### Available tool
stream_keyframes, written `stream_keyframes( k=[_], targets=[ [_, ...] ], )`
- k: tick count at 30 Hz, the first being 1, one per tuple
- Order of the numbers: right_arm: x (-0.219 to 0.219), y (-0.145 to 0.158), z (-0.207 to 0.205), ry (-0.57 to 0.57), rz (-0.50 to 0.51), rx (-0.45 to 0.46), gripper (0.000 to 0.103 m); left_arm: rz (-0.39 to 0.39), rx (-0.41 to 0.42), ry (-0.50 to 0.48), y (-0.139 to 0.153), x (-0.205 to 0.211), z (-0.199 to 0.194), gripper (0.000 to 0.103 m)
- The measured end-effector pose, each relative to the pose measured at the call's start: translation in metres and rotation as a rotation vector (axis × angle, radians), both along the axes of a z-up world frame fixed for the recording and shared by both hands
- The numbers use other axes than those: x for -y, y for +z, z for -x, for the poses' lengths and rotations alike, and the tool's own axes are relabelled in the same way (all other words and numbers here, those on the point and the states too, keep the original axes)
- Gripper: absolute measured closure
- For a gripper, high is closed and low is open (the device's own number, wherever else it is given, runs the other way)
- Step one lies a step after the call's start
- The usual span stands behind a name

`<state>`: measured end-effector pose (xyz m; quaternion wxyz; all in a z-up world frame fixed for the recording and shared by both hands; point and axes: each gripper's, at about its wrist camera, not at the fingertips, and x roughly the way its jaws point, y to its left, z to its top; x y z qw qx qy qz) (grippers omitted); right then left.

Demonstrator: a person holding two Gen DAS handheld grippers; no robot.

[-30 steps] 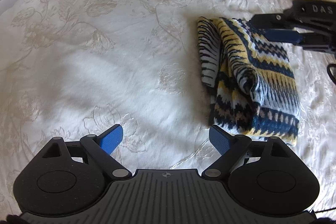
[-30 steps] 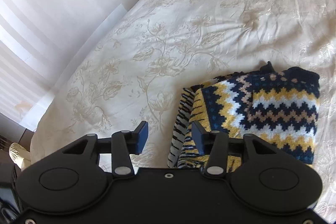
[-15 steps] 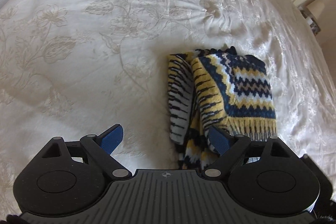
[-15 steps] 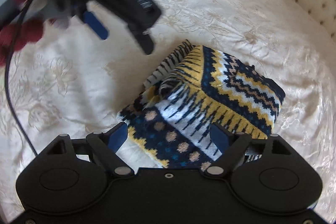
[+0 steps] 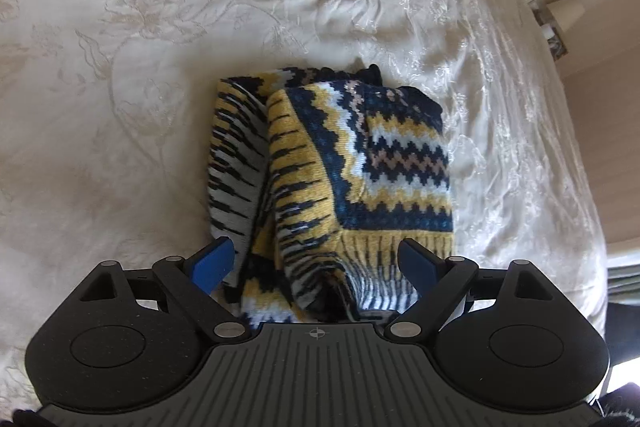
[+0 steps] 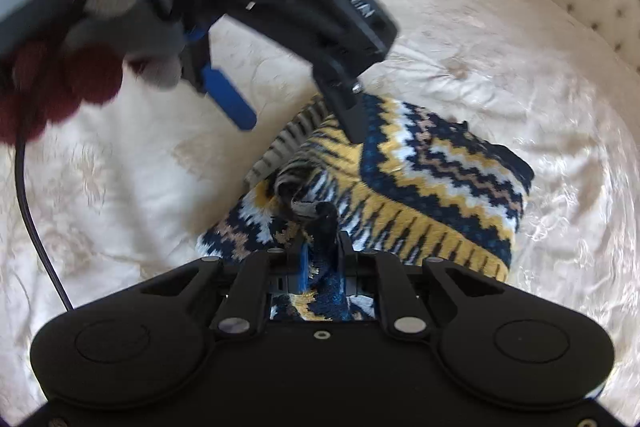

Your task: Fold small clothes

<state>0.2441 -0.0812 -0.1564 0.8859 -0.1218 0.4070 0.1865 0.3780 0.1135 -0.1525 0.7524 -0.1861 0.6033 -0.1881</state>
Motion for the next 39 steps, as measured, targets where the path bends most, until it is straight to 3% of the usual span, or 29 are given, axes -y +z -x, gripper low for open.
stream_keyframes(
  k=[3,10,12,13,14,15,17,22,24,28,31,34,37,39],
  targets=[
    [0.016,0.011,0.001,-0.047,-0.076,-0.006,0.084,0.041,-0.017,0.012,-0.008,0.009,-0.009,0.014],
    [0.02,0.013,0.005,-0.058,-0.124,-0.029,0.084,0.02,-0.058,0.004,-0.032,0.027,-0.032,0.019],
    [0.018,0.012,0.007,-0.05,-0.131,-0.036,0.084,0.025,-0.061,0.008,-0.037,0.029,-0.036,0.046],
    [0.016,0.011,0.008,-0.045,-0.132,-0.039,0.084,0.013,-0.051,0.014,-0.038,0.029,-0.037,0.055],
    [0.015,0.011,0.009,-0.043,-0.133,-0.04,0.084,-0.004,-0.033,0.016,-0.038,0.029,-0.037,0.08],
    [0.013,0.011,0.009,-0.041,-0.135,-0.042,0.084,-0.013,-0.019,0.015,-0.037,0.029,-0.037,0.087],
    [0.011,0.012,0.01,-0.043,-0.143,-0.05,0.085,-0.021,0.012,-0.009,-0.029,0.03,-0.035,0.087],
    [0.009,0.028,0.014,-0.058,-0.213,-0.039,0.087,-0.066,0.18,-0.152,0.015,0.031,-0.027,0.087],
    [0.005,0.026,0.007,-0.041,-0.22,-0.046,0.087,-0.075,0.173,-0.156,0.013,0.022,-0.031,0.087],
    [-0.018,0.001,-0.012,0.01,-0.205,-0.107,0.087,-0.12,0.094,-0.089,-0.02,0.0,-0.044,0.087],
    [-0.04,-0.026,-0.024,0.063,-0.154,-0.177,0.085,-0.134,0.071,-0.064,-0.04,-0.008,-0.046,0.079],
    [-0.044,-0.038,-0.026,0.083,-0.162,-0.22,0.069,-0.097,0.071,-0.011,-0.044,-0.018,-0.045,0.072],
    [-0.034,-0.032,-0.023,0.082,-0.194,-0.228,0.06,-0.058,0.075,0.009,-0.042,-0.027,-0.042,0.068],
    [-0.024,-0.028,-0.018,0.077,-0.2,-0.232,0.049,-0.068,0.098,0.016,-0.036,-0.031,-0.039,0.066]
  ],
)
